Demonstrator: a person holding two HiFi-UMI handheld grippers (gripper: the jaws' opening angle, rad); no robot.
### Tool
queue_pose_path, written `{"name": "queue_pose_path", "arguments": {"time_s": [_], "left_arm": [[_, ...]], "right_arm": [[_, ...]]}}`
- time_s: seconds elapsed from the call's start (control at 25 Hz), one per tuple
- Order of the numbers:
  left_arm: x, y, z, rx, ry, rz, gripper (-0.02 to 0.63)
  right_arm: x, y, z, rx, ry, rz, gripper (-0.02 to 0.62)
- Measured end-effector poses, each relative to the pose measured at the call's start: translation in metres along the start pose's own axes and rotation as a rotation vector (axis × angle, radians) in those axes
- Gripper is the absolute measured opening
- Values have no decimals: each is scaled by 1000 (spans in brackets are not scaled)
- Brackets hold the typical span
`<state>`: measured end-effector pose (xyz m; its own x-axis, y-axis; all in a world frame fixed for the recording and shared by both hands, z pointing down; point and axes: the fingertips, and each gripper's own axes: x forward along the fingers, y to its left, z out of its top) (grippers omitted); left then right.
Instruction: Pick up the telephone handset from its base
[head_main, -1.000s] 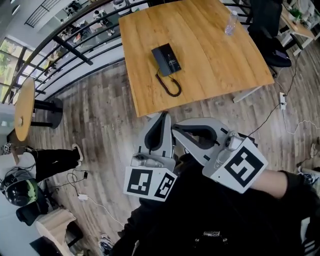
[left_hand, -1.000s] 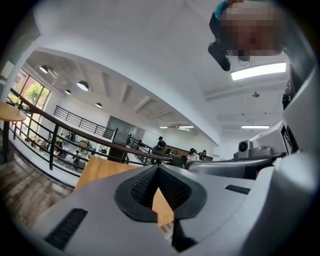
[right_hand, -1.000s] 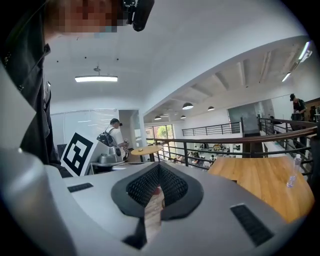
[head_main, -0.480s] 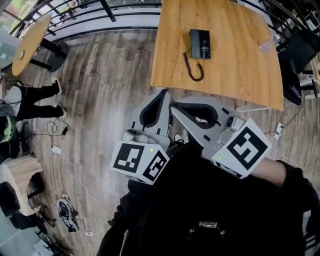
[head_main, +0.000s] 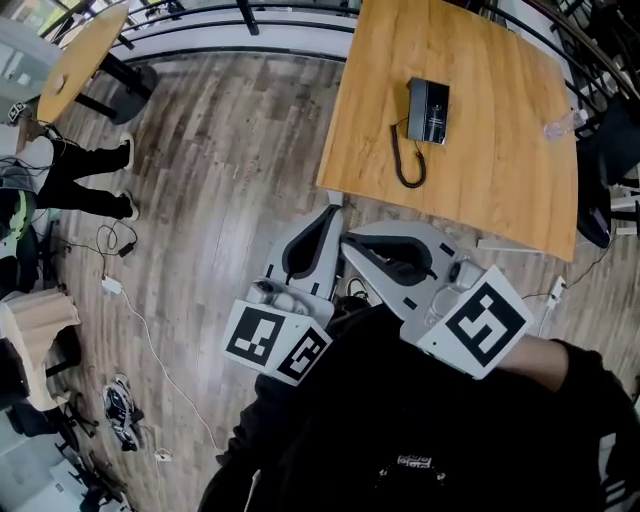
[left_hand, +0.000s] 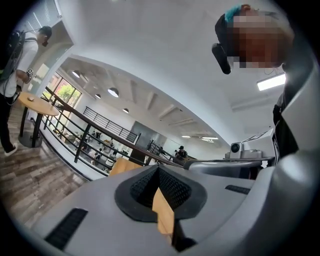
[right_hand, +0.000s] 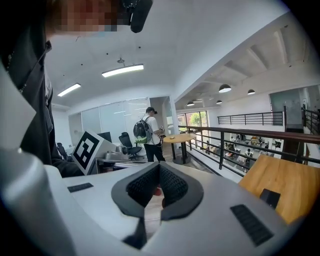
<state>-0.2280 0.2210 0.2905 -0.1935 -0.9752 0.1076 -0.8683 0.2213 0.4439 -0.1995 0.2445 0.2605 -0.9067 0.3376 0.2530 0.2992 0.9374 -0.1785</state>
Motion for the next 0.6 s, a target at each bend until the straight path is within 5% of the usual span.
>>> {"name": "queue_pose_path", "arguments": {"time_s": [0.6], "left_arm": [[169, -49, 23, 83, 93, -119, 0]], "right_arm": [[-62, -158, 38, 39, -103, -124, 17]]}}
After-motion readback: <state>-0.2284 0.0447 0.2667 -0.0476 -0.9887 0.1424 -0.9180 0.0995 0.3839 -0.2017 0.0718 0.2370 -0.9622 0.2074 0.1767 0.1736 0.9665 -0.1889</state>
